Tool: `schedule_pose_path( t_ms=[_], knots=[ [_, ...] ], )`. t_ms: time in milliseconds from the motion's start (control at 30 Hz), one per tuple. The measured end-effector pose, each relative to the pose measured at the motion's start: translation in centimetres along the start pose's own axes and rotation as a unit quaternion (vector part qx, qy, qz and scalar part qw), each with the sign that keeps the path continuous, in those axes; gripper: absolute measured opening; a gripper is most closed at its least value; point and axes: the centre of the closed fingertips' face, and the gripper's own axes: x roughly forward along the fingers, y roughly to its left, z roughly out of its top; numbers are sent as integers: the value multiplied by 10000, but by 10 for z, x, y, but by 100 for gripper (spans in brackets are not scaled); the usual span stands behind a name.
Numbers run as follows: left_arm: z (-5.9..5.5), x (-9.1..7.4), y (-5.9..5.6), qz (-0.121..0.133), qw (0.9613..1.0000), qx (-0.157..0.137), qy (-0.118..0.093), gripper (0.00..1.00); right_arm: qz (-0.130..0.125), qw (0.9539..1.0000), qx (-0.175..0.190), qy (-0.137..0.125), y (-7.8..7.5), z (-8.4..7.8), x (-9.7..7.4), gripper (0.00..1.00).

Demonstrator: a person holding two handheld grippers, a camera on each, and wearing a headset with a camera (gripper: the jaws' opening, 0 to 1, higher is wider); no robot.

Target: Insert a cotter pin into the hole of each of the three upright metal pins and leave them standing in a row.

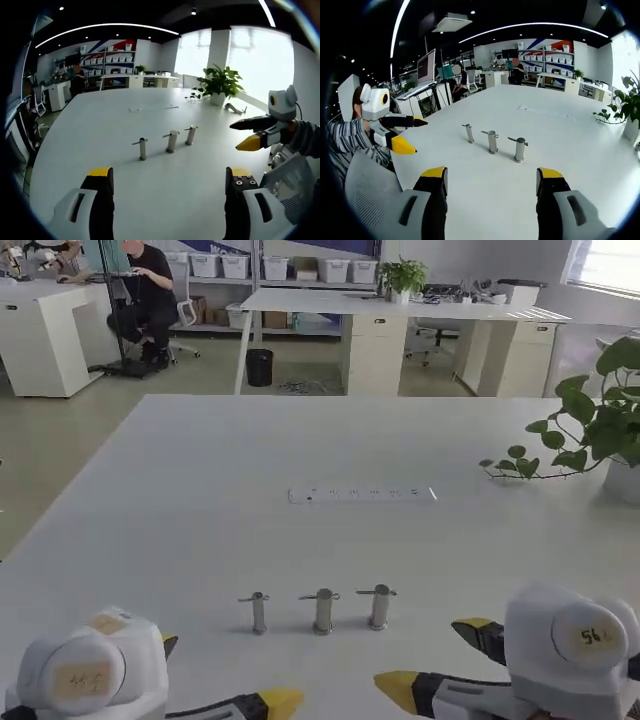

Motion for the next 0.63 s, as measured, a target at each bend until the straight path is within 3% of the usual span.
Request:
schedule_pose_path(
  t_ms=[200,633],
  knots=[
    [-3,-3,-1,39,10000,4,-8,91,-117,9997,184,-119,0,1,-4,70],
    [-2,-6,-5,89,9999,-51,-74,90,-107,9998,162,19,3,-11,-7,70]
  ],
)
